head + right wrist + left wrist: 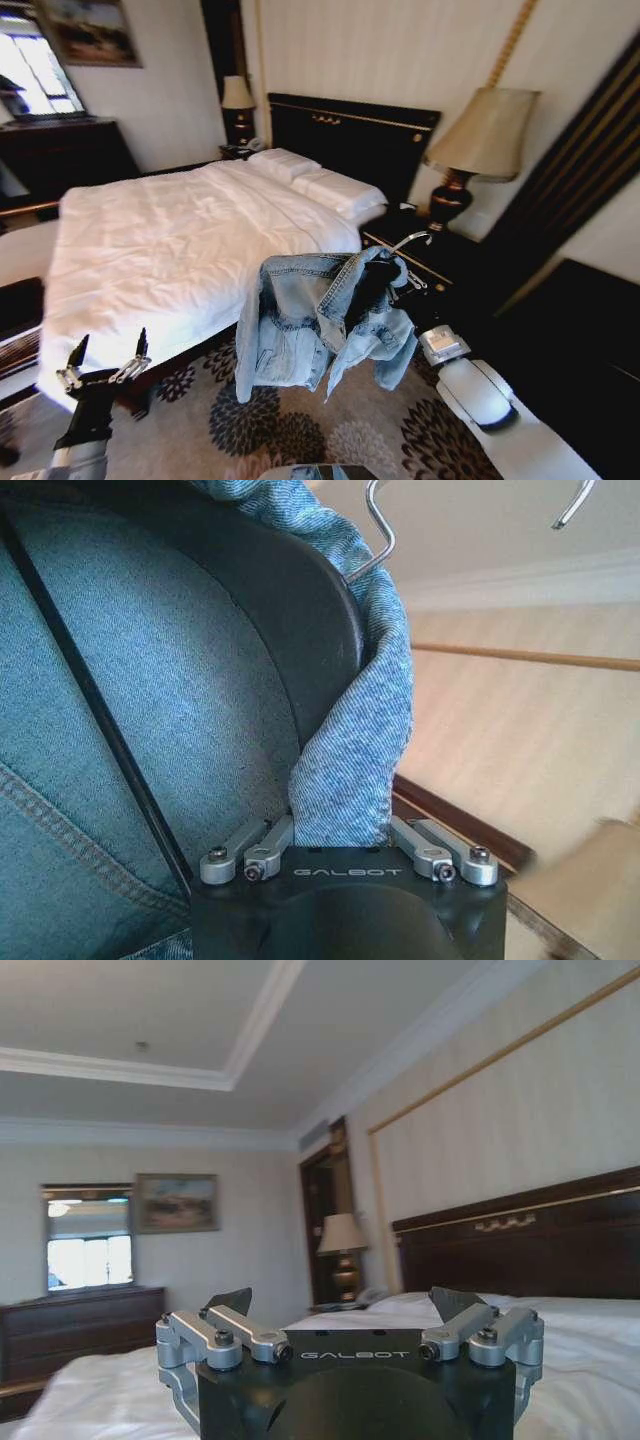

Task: Pick up the clothes from the bed and hang them on the clothes hanger.

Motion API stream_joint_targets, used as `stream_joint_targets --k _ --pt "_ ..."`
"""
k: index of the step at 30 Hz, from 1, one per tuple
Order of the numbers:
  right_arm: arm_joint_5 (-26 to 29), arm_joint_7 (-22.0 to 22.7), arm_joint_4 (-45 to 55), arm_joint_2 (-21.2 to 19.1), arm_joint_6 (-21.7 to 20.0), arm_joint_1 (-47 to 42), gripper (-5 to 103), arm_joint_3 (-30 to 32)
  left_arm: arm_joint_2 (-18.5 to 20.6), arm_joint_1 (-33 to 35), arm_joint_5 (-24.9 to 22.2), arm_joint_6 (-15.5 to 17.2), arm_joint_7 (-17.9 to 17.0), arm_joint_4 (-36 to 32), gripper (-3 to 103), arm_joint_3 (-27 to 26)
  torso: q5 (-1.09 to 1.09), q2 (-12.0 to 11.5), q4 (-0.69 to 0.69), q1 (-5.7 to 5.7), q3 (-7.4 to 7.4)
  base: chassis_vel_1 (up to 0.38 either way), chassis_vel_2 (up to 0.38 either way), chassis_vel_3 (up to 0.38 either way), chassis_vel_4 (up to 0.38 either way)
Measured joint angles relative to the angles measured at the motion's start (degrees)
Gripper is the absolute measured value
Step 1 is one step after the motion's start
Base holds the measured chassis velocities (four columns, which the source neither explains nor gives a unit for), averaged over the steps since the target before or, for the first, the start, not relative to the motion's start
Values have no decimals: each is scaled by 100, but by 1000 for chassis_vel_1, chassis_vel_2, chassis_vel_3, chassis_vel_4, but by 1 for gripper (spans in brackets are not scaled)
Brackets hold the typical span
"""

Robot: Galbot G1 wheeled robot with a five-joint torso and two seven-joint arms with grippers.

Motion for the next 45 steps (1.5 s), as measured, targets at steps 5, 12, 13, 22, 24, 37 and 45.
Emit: stream_joint_targets --k 5,12,13,22,24,37,45 --pt "2 -1 20 0 0 -7 20 40 0 0 0 0 0 0 100 0 0 0 0 0 0 -118 -122 -133 -119" --pt "12 -18 63 -1 0 -93 20 142 0 0 0 0 0 0 100 0 0 -1 0 0 0 -124 -124 -120 -124" --pt "12 -22 74 -2 0 -118 20 168 0 0 0 0 0 0 100 0 0 -1 0 0 0 -112 -124 -126 -124" --pt "10 -67 153 -22 1 -229 20 354 0 0 0 0 0 0 100 0 1 -1 0 0 0 -130 -122 -114 -127" --pt "9 -122 193 -77 0 -299 20 471 0 0 0 0 0 0 100 0 1 -1 0 0 0 -132 -120 -117 -129" --pt "-50 -1020 435 -1112 -6 -932 20 1707 0 0 0 0 0 0 100 0 0 0 0 0 0 -128 -131 -130 -122" --pt "-16 -1380 453 -1719 30 -1265 20 2194 0 0 0 0 0 0 100 0 0 0 0 0 0 -127 -130 -128 -132"
